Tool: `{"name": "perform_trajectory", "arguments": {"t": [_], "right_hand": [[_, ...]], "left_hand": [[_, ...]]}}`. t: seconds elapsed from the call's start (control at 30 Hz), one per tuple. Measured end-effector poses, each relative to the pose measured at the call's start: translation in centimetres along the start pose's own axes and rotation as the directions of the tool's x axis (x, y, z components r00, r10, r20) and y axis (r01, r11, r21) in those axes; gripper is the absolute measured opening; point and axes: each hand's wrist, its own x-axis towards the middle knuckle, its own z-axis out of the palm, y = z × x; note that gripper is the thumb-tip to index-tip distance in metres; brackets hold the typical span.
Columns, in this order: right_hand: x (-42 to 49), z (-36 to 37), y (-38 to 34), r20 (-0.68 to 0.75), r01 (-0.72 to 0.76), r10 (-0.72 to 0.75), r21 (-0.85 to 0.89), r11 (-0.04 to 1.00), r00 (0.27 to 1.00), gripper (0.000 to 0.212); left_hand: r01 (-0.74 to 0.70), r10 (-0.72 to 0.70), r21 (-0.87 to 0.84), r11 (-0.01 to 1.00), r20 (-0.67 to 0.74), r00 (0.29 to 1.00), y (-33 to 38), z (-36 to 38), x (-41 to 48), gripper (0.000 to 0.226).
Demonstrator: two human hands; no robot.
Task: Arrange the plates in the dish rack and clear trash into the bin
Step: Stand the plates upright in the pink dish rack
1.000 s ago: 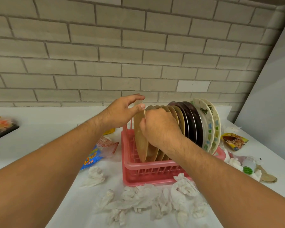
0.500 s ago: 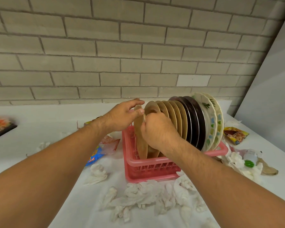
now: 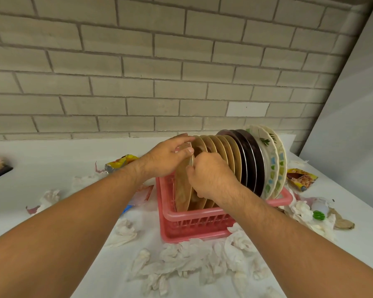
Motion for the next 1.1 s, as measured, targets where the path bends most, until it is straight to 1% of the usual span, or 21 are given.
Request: {"name": "perform_trajectory", "arguments": {"t": [0.07,0.17,0.23,0.37,0.53,0.67,0.8,0.97,1.1], "right_hand": [[-0.1,0.0,0.1,0.004,0.001,-0.001,-0.019,1.000,1.000,0.020],[-0.2,0.0,0.2,-0.014,-0.013,0.013,-0.015,1.000,1.000,0.029],[-0.3,0.0,0.3,-0.024,-0.028,0.028,-0.014,1.000,0.999,0.031],[-0.4,0.1,0.6,-0.038,-0.044,0.043,-0.010,0.999,0.998,0.026],[-0.4,0.4,1.0,-0.051,-0.028,0.026,-0.045,0.999,0.998,0.026],[-0.6,0.2,1.1,-0.066,0.007,-0.010,-0.057,0.998,0.998,0.026],[-1.3,-1.1,1.3,-0.095,0.068,-0.070,-0.030,0.997,0.993,0.025],[-2.1,-2.1,2.5,-0.150,0.080,-0.085,-0.042,0.996,0.985,0.024],[-2.6,-2.5,3.8,-0.179,0.095,-0.094,-0.001,0.995,0.979,0.019]], "left_hand": [[-0.008,0.008,0.025,1.000,0.001,1.000,-0.2,0.1,0.1,0.041],[-0.018,0.019,0.061,0.998,-0.015,1.000,-0.2,0.2,0.0,0.042],[-0.030,0.032,0.077,0.997,-0.030,0.999,-0.1,0.3,-0.1,0.043],[-0.036,0.042,0.107,0.994,-0.051,0.998,-0.3,0.4,0.0,0.044],[-0.041,0.047,0.107,0.993,-0.054,0.997,-0.7,0.3,0.1,0.043],[-0.051,0.059,0.112,0.992,-0.068,0.996,-0.5,0.4,-0.2,0.042],[-0.062,0.071,0.127,0.990,-0.074,0.995,-0.1,0.5,-0.3,0.042],[-0.042,0.053,0.152,0.988,-0.068,0.996,0.3,0.9,-0.2,0.044],[-0.051,0.066,0.170,0.984,-0.081,0.995,0.8,1.3,-0.3,0.044]]}}
